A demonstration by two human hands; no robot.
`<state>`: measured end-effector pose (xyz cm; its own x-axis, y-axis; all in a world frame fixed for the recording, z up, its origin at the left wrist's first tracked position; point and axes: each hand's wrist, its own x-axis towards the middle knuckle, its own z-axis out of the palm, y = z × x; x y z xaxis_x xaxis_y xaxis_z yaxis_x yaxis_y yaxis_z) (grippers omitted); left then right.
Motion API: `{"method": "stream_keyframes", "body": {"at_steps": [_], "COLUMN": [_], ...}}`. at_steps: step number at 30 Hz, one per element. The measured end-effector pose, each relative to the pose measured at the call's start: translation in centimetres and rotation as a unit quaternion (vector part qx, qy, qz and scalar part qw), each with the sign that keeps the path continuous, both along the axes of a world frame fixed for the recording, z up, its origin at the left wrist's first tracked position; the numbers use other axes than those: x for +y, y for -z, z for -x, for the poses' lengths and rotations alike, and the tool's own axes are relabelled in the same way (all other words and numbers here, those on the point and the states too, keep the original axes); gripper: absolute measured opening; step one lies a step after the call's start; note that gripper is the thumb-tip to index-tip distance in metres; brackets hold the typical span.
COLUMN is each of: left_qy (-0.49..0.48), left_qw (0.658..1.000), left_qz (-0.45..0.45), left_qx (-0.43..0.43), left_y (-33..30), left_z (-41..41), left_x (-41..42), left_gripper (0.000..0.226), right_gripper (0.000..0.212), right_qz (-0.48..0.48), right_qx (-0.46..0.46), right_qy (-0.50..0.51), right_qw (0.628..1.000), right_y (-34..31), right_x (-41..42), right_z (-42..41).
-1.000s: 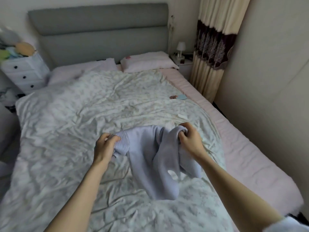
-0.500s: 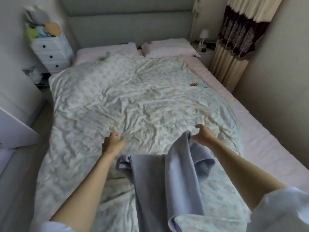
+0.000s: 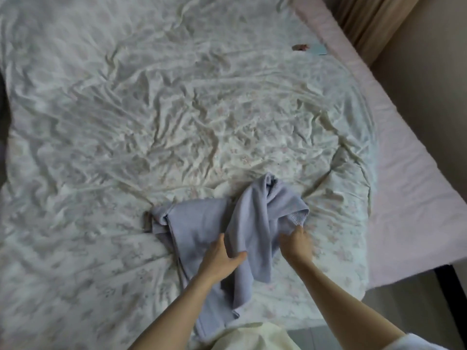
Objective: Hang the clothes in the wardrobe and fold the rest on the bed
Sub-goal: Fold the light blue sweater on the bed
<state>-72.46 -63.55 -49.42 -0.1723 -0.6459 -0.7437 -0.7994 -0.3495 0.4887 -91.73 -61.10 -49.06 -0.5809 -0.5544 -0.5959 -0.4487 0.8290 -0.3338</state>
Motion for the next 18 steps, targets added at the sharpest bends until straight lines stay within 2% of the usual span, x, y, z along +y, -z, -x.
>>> {"method": "stream_keyframes", "body": {"at_steps": [2,4,6,8,9,11,13,16,18], "left_qy": [-0.016,-0.005,0.010,0.016,0.012,-0.011,-0.038,-0.039,-0.034], "left_qw": [0.999,0.994,0.990,0.991,0.991,0.989,0.984,0.977,0.976], "left_qz": [0.026,0.078,0.097,0.106,0.115,0.136,0.161,0.180,0.185], "left_qx": [-0.022,-0.074,-0.099,-0.085,-0.072,-0.063,-0.071,-0.110,-0.108], "left_y": [1.5,2.4,2.9,2.7,2.5,1.5,0.0,-2.4,-4.6], "left_z": [2.3,3.5,3.9,3.3,2.7,1.0,-0.9,-2.7,-3.1], "left_x": [-0.2,-0.9,-1.9,-2.8,-3.1,-3.8,-5.0,-7.5,-9.9], "left_gripper": [0.101,0.096,0.069,0.035,0.024,0.008,0.010,0.008,0.033], "right_gripper": [0.038,0.045,0.050,0.037,0.028,0.028,0.027,0.007,0.020], "right_qz": [-0.016,-0.027,-0.039,-0.051,-0.058,-0.053,0.015,0.132,0.209], "right_qx": [-0.017,-0.029,-0.044,-0.084,-0.101,-0.116,-0.107,-0.072,-0.029], "right_qy": [0.050,0.097,0.130,0.166,0.182,0.211,0.221,0.189,0.115], "right_qw": [0.998,0.994,0.990,0.981,0.976,0.969,0.969,0.970,0.971], "right_y": [1.7,2.6,3.3,3.4,3.2,2.5,1.0,-2.5,-5.4], "right_x": [-0.4,-1.0,-1.5,-2.1,-2.3,-3.0,-4.0,-5.9,-7.3], "right_z": [-0.1,-0.5,-0.8,-1.0,-1.1,-1.3,-1.5,-1.5,-1.7]}}
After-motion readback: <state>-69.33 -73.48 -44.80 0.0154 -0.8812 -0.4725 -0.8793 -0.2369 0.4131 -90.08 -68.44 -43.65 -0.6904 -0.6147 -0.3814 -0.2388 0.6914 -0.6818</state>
